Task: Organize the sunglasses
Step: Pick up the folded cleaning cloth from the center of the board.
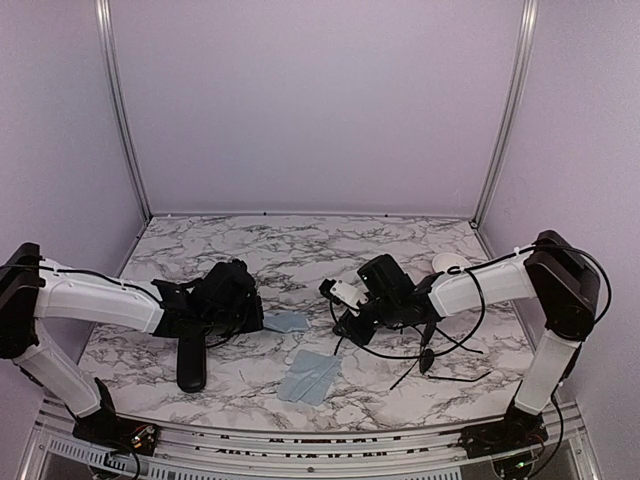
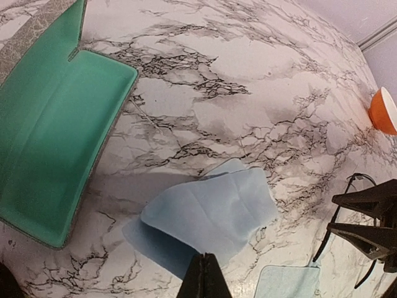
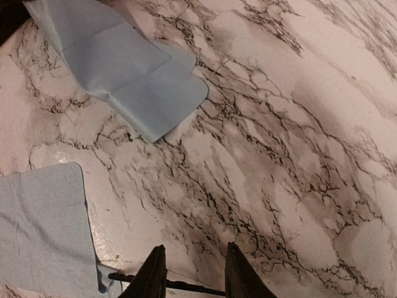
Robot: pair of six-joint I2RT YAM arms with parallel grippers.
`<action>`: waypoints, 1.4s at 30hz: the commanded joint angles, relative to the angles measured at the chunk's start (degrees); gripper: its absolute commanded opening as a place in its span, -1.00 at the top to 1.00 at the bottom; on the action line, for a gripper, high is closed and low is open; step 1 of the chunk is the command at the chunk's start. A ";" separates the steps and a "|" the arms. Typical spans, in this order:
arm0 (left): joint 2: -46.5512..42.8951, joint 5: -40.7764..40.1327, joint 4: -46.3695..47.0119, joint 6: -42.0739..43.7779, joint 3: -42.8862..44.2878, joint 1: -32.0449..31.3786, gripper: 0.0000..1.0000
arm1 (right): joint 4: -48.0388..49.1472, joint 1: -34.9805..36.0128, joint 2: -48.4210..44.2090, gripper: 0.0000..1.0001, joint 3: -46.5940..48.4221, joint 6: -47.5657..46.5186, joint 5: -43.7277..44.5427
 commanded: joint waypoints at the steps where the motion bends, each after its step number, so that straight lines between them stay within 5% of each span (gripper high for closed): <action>1: -0.04 -9.92 -4.38 -1.46 -0.14 -2.98 1.00 | 2.15 0.45 0.82 0.36 0.38 0.32 -1.48; 24: 6.85 -4.82 -4.83 -4.97 1.51 -2.71 1.00 | 6.65 2.93 12.27 0.58 8.31 5.90 -9.77; 42: 7.13 -4.23 -4.00 -4.84 1.07 -2.43 1.00 | 3.73 2.94 13.14 0.58 8.42 3.63 -2.35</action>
